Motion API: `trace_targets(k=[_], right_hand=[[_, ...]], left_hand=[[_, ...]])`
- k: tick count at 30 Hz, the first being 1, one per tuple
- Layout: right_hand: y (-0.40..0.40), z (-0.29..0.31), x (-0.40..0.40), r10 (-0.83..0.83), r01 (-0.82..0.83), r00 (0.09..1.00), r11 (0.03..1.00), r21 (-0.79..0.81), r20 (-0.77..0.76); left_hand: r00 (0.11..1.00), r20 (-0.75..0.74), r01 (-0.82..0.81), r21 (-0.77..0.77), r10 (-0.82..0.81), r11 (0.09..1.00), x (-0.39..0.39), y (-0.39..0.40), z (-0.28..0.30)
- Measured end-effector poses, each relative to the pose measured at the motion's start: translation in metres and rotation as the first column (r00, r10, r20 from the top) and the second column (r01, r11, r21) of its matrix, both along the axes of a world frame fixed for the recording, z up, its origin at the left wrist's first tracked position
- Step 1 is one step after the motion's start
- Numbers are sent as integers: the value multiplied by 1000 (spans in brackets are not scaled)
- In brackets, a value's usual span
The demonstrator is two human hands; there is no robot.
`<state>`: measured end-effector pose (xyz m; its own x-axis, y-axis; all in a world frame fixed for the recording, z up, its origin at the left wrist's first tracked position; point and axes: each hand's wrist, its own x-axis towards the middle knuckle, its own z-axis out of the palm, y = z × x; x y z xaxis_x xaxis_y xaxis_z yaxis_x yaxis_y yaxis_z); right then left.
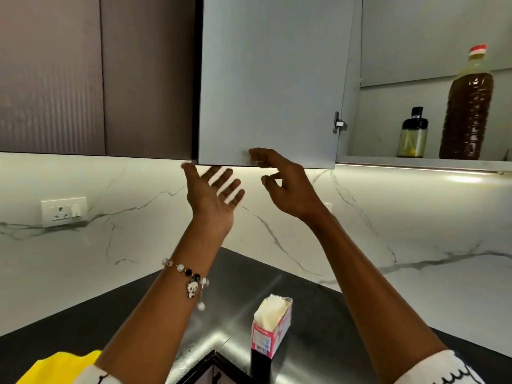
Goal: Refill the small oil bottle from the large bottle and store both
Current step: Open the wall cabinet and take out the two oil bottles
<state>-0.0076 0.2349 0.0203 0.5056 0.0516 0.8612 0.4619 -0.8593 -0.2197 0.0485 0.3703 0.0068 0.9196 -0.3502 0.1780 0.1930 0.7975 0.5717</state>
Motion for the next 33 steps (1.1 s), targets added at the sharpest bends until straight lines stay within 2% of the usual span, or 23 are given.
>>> trace_targets(k=[2, 3, 6, 8, 12, 15, 18, 20, 23, 26, 28, 30, 33], right_hand=[[-17, 7, -14, 7, -8, 1000, 999, 52, 21], [-27, 10, -22, 11, -14, 999, 997, 77, 34], [-65, 17, -48, -5, -2, 999, 990, 141, 48], [-83, 20, -64, -25, 14, 998, 984, 179, 57], [-147, 29, -111, -162, 141, 983, 971, 194, 92], [-195, 36, -140, -256, 226, 961, 946, 235, 107], [-240, 44, -160, -352, 300, 930, 892, 340, 102], [-268, 51, -168, -424, 349, 900, 836, 423, 97], [-316, 62, -173, -566, 444, 818, 734, 514, 101], [-357, 74, -170, -686, 514, 721, 625, 588, 99], [-374, 80, -166, -723, 544, 689, 567, 618, 57], [-392, 89, -159, -714, 560, 700, 540, 628, -10], [-410, 105, -147, -673, 605, 729, 546, 579, -126]], left_hand=[[970, -108, 208, -111, -220, 972, -11, -25, -7], [951, -109, 277, -109, -288, 955, -17, -38, -7], [941, -4, 339, 26, -339, 940, -32, -87, -3], [946, 89, 301, 124, -313, 946, -34, -109, 6], [895, 298, 223, 344, -332, 912, -57, -188, 28], [807, 470, 126, 452, -356, 883, -74, -242, 47], [704, 622, 3, 480, -343, 877, -82, -287, 64], [671, 672, -45, 460, -314, 887, -81, -316, 75], [629, 754, -222, 409, -191, 885, -67, -366, 90], [584, 806, -385, 374, -91, 844, -49, -416, 100], [537, 838, -448, 383, -99, 808, -36, -443, 104], [524, 839, -450, 419, -146, 789, -24, -466, 110], [584, 777, -324, 487, -234, 811, -11, -490, 120]])
